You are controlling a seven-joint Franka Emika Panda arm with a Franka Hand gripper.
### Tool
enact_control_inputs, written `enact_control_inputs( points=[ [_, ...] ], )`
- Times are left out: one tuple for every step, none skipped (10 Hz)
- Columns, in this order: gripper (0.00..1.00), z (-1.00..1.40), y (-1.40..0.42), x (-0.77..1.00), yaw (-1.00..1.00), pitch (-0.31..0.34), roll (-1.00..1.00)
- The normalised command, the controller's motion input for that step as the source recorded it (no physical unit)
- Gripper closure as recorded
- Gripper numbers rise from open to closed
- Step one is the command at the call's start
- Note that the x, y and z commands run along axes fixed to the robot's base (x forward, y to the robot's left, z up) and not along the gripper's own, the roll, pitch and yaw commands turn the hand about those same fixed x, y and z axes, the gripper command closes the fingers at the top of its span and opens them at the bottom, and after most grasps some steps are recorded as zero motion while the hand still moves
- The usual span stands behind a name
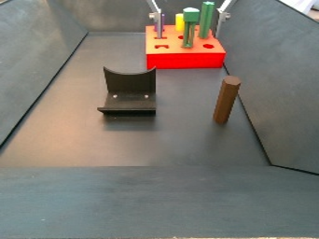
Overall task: Pick up the hexagon object. Move up. Move to above the board. Insert the hexagon object.
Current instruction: Pick up the hexagon object.
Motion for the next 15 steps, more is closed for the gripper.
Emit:
enact_control_inputs(
  points=[
    [0.00,-0.03,0.00,-0.22,0.00,-0.041,-0.02],
    [0.00,-0.10,0.23,-0.69,0.00,-0.083,-0.05],
    [0.00,-0.21,0.39,-0.85,0.00,-0.091,-0.07],
    [0.00,-0.29,0.37,-0.93,0.00,-0.100,-0.04],
    [0.00,-0.42,0.21,-0.95,0.01,-0.133,0.00],
    [0.00,-0.61,0.00,-0.75,0.03,-0.144,0.00],
    [0.00,-0.72,0.00,-0.59,0.03,-0.116,0.00],
    [0.00,-0.79,-0.04,-0.43,0.05,-0.107,0.02],
    [0.00,-0.83,0.00,-0.21,0.07,-0.120,0.02],
    [0.00,-0.86,0.00,-0.06,0.11,-0.109,0.04],
    [0.00,-0.87,0.07,0.02,0.15,-0.059,0.01],
    [0.00,-0.87,0.08,0.09,0.15,-0.010,0.03],
    [0.00,-0.55,0.05,0.00,0.12,-0.013,0.00],
    [0.00,0.00,0.00,0.00,0.00,0.000,0.00],
    [1.00,0.00,0.00,0.00,0.00,0.000,0.00]
  ],
)
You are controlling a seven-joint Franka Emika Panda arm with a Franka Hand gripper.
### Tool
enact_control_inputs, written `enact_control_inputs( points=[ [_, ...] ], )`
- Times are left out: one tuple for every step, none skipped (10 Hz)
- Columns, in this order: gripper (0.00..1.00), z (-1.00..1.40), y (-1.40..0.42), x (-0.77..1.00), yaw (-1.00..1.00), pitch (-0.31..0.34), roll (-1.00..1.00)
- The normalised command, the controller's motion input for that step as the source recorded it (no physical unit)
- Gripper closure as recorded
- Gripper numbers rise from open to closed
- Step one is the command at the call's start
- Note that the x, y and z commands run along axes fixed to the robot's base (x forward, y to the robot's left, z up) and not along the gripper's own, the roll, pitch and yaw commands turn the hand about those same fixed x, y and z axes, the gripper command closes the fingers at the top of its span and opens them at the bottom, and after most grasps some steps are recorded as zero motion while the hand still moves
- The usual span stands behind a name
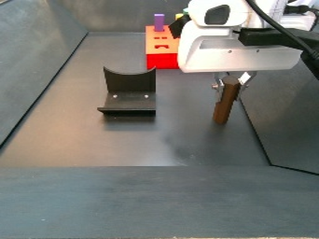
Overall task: Pick up the hexagon object. Move up. Move to above the board. Insert the hexagon object.
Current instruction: Pick up the hexagon object, then move up.
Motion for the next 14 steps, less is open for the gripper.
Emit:
enact_control_inputs(
  points=[
    [1.00,0.00,0.00,0.00,0.00,0.000,0.00],
    [1.00,0.00,0.00,0.00,0.00,0.000,0.00],
    [1.00,0.00,0.00,0.00,0.00,0.000,0.00],
    [1.00,0.00,0.00,0.00,0.00,0.000,0.00],
    [1.00,0.00,0.00,0.00,0.00,0.000,0.00],
    [1.00,0.00,0.00,0.00,0.00,0.000,0.00],
    [1.00,0.00,0.00,0.00,0.00,0.000,0.00],
    [1.00,0.00,0.00,0.00,0.00,0.000,0.00],
    [1.00,0.00,0.00,0.00,0.00,0.000,0.00],
    [1.00,0.00,0.00,0.00,0.00,0.000,0.00],
    [1.00,0.83,0.00,0.00,0.00,0.000,0.00],
    [1.00,0.84,-0.02,0.04,0.02,-0.009,0.00],
    [1.00,0.76,-0.02,0.01,0.02,0.019,0.01],
    [1.00,0.61,0.00,-0.01,0.01,0.040,0.03]
  ],
)
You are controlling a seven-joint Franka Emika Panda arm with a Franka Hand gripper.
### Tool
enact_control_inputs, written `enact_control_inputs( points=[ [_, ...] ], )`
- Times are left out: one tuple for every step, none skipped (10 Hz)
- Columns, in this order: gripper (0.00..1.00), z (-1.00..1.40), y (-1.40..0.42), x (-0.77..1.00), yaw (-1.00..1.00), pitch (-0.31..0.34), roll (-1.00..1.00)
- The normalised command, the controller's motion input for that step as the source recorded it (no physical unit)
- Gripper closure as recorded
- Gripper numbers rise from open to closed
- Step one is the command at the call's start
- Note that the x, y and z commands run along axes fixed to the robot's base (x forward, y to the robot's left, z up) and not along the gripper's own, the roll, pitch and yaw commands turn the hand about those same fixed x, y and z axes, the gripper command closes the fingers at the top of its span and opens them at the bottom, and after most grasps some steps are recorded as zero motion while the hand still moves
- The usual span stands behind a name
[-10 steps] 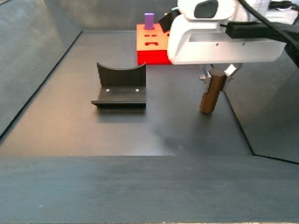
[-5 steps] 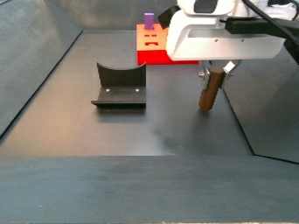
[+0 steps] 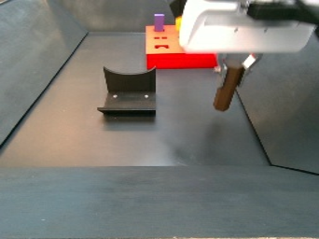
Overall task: Pick up the hexagon object. Move up. Move to above the board. Insert the hexagon object.
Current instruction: Move up, then move to above the board.
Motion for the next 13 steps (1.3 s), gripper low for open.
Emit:
enact_control_inputs(
  points=[
    [1.00,0.48,0.00,-0.01,0.01,0.049,0.05],
    [1.00,0.34,0.01,-0.02,0.01,0.057,0.07],
    [1.00,0.20,0.01,-0.02,0.00,0.067,0.09],
    [1.00,1.00,0.33,-0.17,0.27,0.182,0.02],
    [1.00,1.00,0.33,-0.17,0.25,0.187,0.02],
    [1.00,1.00,0.28,-0.15,0.18,0.157,0.04],
    [1.00,1.00,0.23,-0.13,0.12,0.133,0.06],
    [1.00,1.00,0.19,-0.10,0.07,0.115,0.09],
    [1.00,1.00,0.16,-0.09,0.04,0.105,0.08],
    [1.00,1.00,0.14,-0.08,0.03,0.094,0.07],
    [1.00,1.00,0.12,-0.07,0.02,0.086,0.06],
    [1.00,0.92,0.09,-0.05,0.02,0.078,0.05],
    [1.00,0.78,0.06,-0.04,0.01,0.079,0.05]
  ],
)
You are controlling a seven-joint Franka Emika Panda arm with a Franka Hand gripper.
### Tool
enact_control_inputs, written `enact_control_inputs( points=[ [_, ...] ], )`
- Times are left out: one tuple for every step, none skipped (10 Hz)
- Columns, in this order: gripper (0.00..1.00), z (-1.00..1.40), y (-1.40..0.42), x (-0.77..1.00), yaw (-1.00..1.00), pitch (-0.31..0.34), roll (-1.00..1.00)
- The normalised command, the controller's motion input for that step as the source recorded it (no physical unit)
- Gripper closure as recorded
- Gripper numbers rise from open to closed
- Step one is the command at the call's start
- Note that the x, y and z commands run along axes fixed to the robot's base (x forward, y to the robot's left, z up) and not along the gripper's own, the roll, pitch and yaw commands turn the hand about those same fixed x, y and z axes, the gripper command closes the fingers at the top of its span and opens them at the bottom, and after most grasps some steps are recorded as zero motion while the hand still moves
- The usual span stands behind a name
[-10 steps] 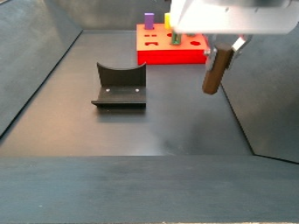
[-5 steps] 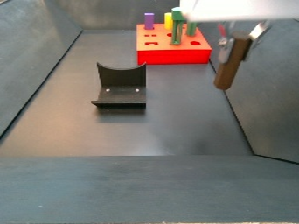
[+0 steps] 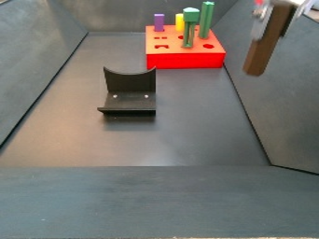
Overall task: Pick up the hexagon object. Move up. Move to above the board. Insert the hexagon object.
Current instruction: Move to above the board.
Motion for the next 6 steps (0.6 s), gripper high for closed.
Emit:
enact_control_inputs(
  points=[
    [1.00,0.58,0.03,-0.02,0.02,0.080,0.05],
    [1.00,0.48,0.03,-0.01,0.02,0.080,0.05],
    [1.00,0.28,0.01,-0.01,0.02,0.079,0.05],
    [1.00,0.17,0.01,-0.01,0.02,0.081,0.06],
    [1.00,0.23,-1.00,0.29,-0.79,0.245,0.12],
    [1.00,0.23,-1.00,0.29,-0.71,0.244,0.11]
  ],
)
